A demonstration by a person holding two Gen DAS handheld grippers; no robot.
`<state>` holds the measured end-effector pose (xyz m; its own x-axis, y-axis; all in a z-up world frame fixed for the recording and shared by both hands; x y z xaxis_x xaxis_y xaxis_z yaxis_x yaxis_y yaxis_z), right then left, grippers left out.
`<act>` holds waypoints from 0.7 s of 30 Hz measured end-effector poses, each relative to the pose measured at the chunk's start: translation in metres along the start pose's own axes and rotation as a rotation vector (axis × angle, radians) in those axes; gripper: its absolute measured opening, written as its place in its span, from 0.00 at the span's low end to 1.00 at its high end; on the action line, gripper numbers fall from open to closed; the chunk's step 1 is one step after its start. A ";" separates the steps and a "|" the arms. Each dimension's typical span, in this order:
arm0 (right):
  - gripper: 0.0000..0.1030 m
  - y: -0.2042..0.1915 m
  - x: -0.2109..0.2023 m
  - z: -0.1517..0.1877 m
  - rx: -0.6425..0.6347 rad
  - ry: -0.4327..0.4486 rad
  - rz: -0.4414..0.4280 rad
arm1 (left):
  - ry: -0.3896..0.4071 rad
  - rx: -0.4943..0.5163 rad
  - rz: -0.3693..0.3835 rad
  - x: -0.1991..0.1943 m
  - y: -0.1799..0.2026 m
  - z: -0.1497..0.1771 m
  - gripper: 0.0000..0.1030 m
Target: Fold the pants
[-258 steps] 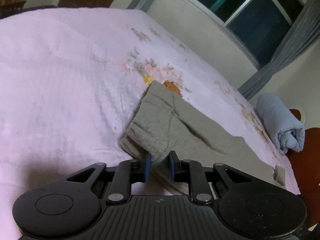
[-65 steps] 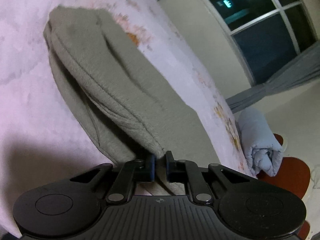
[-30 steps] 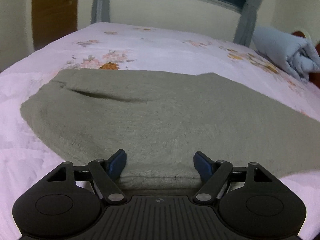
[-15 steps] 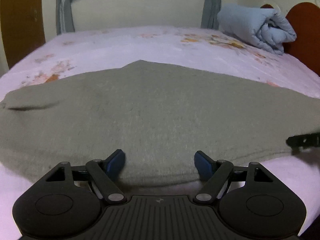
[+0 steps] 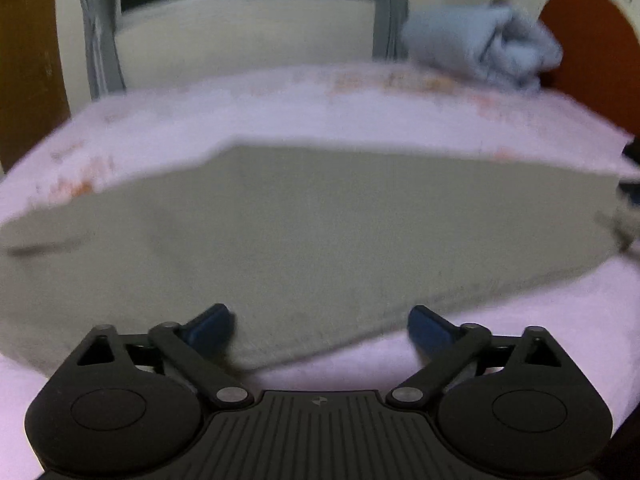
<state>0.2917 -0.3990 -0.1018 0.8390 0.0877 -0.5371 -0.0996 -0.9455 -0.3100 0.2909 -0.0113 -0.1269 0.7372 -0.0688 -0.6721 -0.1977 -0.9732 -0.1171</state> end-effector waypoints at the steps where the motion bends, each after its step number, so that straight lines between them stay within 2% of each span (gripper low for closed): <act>1: 0.45 0.011 0.009 0.000 0.009 -0.037 0.008 | 0.009 0.030 -0.017 0.002 0.003 0.004 0.97; 2: 0.46 0.026 0.020 0.002 0.032 -0.107 0.054 | 0.021 0.047 -0.024 0.002 0.005 0.006 0.98; 3: 0.36 0.050 0.030 0.004 0.115 -0.173 0.088 | 0.025 0.049 -0.021 0.000 0.006 0.007 0.98; 4: 0.19 0.067 0.029 -0.001 0.179 -0.173 0.067 | 0.026 0.046 -0.016 -0.002 0.004 0.008 0.98; 5: 0.18 0.080 0.023 -0.006 0.226 -0.152 0.073 | 0.022 0.047 -0.014 -0.004 0.003 0.007 0.98; 7: 0.26 0.114 -0.005 -0.017 0.390 -0.038 0.067 | 0.016 0.043 -0.018 -0.008 -0.001 0.006 0.98; 9: 0.28 0.145 -0.025 -0.017 0.546 0.036 0.041 | 0.014 0.031 -0.015 -0.010 -0.002 0.005 0.98; 11: 0.28 0.170 -0.031 -0.010 0.663 0.050 0.011 | 0.013 0.026 -0.021 -0.010 0.001 0.001 0.98; 15: 0.28 0.195 -0.019 0.005 0.851 0.059 -0.064 | 0.038 0.002 -0.013 -0.006 0.010 -0.009 0.98; 18: 0.28 0.201 -0.006 0.008 0.906 0.046 -0.066 | 0.065 -0.045 -0.059 -0.006 0.006 -0.013 0.99; 21: 0.28 0.197 -0.013 0.017 0.902 0.061 -0.076 | 0.069 -0.094 -0.096 -0.003 -0.001 -0.013 1.00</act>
<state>0.2519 -0.5812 -0.1698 0.8846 0.0994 -0.4556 -0.4024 -0.3311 -0.8535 0.2977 -0.0127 -0.1155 0.7929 0.0135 -0.6092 -0.0651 -0.9922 -0.1067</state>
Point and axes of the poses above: each gripper's, at about its wrist camera, not at the fingertips, and x roughly the way its jaws point, y to its right, z to its underside, the point moved 6 cm from there along x, roughly the way its jaws point, and after that the axes turned 5 degrees about x, right-handed, at the moved point
